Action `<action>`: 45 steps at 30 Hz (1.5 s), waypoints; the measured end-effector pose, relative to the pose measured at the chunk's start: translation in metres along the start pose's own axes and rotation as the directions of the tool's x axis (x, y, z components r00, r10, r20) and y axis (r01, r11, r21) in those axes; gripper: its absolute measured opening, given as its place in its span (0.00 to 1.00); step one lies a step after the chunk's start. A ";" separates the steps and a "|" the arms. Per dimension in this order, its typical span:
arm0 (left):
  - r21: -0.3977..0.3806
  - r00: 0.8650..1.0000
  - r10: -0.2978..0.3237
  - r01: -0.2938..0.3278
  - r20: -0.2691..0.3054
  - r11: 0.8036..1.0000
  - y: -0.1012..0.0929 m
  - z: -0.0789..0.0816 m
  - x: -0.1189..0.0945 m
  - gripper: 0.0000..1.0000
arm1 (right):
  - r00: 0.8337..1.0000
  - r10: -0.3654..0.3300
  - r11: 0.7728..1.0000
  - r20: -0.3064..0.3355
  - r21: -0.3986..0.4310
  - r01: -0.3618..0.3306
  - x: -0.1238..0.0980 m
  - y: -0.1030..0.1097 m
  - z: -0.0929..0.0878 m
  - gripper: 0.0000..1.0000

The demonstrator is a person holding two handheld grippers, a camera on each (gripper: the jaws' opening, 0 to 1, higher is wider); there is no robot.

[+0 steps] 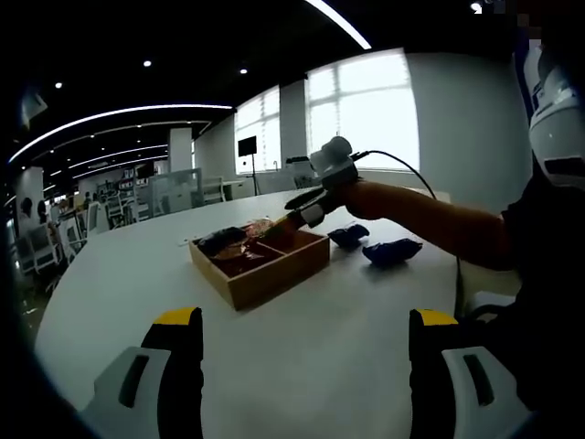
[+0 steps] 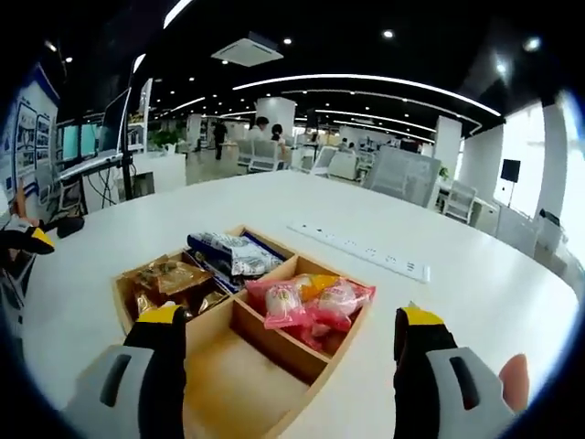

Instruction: Pick up the scattered marshmallows, QQ candies, Oreo cookies, and mixed nuts on the table and sort them into separate containers

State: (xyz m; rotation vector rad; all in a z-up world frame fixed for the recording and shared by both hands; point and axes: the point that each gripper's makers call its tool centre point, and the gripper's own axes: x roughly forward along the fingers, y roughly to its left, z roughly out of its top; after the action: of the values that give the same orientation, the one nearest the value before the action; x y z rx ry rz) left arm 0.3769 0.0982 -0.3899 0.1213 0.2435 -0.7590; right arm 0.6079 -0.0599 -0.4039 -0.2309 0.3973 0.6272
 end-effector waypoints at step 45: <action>0.013 1.000 0.010 -0.010 -0.003 1.000 0.007 0.004 0.002 0.97 | 1.000 0.017 0.990 0.022 0.143 -0.020 -0.163 0.015 -0.058 0.90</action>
State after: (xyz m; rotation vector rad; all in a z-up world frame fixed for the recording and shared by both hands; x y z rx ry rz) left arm 0.3841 0.1007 -0.3862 0.1358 0.2406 -0.7505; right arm 0.4614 -0.1521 -0.3879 -0.0837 0.4233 0.6160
